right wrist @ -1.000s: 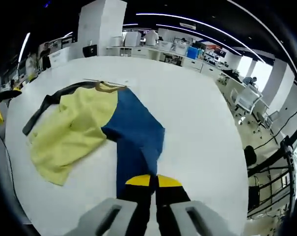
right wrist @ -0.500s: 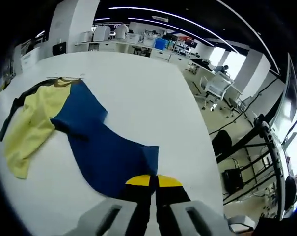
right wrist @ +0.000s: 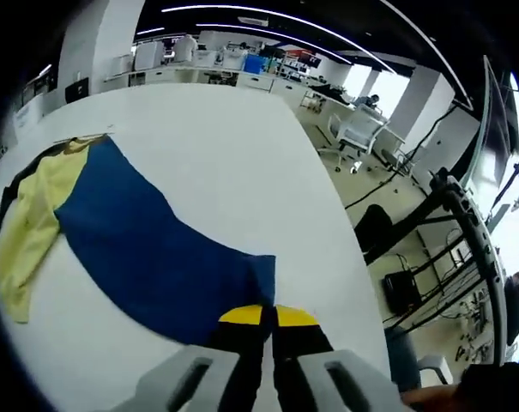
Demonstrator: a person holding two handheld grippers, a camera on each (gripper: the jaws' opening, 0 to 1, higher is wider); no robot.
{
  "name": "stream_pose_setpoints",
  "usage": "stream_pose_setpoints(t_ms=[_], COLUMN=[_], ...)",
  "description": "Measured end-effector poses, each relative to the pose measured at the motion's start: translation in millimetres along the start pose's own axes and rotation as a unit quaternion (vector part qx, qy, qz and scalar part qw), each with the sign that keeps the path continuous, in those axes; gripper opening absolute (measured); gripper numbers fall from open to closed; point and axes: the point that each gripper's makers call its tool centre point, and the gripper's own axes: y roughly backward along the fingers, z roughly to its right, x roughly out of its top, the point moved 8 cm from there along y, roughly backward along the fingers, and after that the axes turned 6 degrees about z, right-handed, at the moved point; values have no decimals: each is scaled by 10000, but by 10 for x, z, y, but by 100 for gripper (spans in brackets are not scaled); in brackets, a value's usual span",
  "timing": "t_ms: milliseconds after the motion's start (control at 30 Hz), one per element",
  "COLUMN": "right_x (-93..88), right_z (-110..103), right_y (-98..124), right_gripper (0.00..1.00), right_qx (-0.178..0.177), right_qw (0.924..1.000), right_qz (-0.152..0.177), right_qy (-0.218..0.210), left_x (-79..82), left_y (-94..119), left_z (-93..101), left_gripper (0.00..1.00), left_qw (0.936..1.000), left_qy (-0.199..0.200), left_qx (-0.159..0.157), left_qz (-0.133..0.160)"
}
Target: Fold the garment on the visible template until the final outline fits inside the template.
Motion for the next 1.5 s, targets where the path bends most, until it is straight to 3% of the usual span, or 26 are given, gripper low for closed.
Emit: stream_pose_setpoints(t_ms=[167, 533, 700, 967, 1067, 1300, 1500], right_x=[-99, -119, -121, 10, 102, 266, 289], right_z=[21, 126, 100, 78, 5, -323, -754], right_y=[0, -86, -122, 12, 119, 432, 644], right_gripper=[0, 0, 0, 30, 40, 52, 52], right_qx=[-132, -224, -110, -124, 102, 859, 1657], right_qw=[9994, 9988, 9991, 9987, 9987, 9940, 9839], right_qz=[-148, -182, -219, 166, 309, 661, 662], right_qy=[-280, -387, -340, -471, -404, -172, 96], left_x=[6, -22, -51, -15, 43, 38, -49], left_y=[13, 25, 39, 57, 76, 71, 11], left_z=[-2, 17, 10, 4, 9, -3, -33], left_gripper=[89, 89, 89, 88, 89, 86, 78], left_qw=[10000, 10000, 9999, 9999, 10000, 10000, 9998], left_qy=[-18, -15, -28, -39, -27, 23, 202], left_qx=[25, -7, 1, 21, -6, -31, 20], left_qz=[-21, -53, -137, -137, 25, 1, -60])
